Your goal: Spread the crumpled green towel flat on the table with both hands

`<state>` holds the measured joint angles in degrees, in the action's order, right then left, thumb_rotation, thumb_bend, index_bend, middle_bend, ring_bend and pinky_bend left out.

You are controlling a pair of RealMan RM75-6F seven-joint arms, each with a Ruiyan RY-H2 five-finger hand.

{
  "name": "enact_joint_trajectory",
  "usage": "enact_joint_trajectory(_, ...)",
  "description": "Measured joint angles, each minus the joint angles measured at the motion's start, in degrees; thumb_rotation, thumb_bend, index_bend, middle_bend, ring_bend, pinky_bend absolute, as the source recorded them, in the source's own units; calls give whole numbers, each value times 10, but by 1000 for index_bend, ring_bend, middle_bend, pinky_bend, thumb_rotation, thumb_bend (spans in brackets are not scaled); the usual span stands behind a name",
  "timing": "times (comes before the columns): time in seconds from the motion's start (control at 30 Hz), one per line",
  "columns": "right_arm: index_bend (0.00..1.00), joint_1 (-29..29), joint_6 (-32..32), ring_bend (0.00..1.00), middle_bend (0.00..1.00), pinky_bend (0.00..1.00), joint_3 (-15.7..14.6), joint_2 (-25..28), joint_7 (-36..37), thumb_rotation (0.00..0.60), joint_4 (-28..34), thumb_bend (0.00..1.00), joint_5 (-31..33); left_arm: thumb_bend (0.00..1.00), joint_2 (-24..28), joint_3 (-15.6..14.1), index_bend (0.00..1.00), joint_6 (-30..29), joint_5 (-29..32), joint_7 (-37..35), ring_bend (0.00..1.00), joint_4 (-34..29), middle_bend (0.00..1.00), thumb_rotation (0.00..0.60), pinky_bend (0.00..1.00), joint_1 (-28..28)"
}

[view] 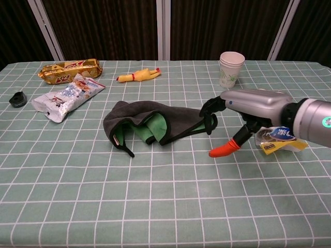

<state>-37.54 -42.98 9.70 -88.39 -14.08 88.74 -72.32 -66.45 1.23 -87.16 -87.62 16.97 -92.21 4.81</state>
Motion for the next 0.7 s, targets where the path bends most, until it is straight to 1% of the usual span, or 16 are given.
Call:
enact_joint_trajectory(0.07,488,-15,4,89,187,148,8,-26,-22,394,-18,41,34,176,0,0,154,1,1,-1,117,0,185,600,253,0)
enact_joint_trajectory(0.23,513,-50,2,79,191,148,23,-95,-70,388,-69,38,109,174,3,1,154,2,3,-1,118,-1,185,600,253,-1)
enact_joint_trajectory(0.33,514,-68,-3,76,191,148,30,-128,-90,383,-97,14,146,170,5,1,154,2,3,-2,118,-2,185,600,253,-1)
enact_joint_trajectory(0.53,514,-105,-13,76,192,149,47,-179,-116,387,-143,10,197,165,7,2,154,4,5,-5,118,-3,185,600,253,-1)
enact_joint_trajectory(0.7,520,-126,-23,76,199,148,55,-206,-132,378,-171,9,219,164,8,3,154,6,6,-8,118,-1,185,600,253,0)
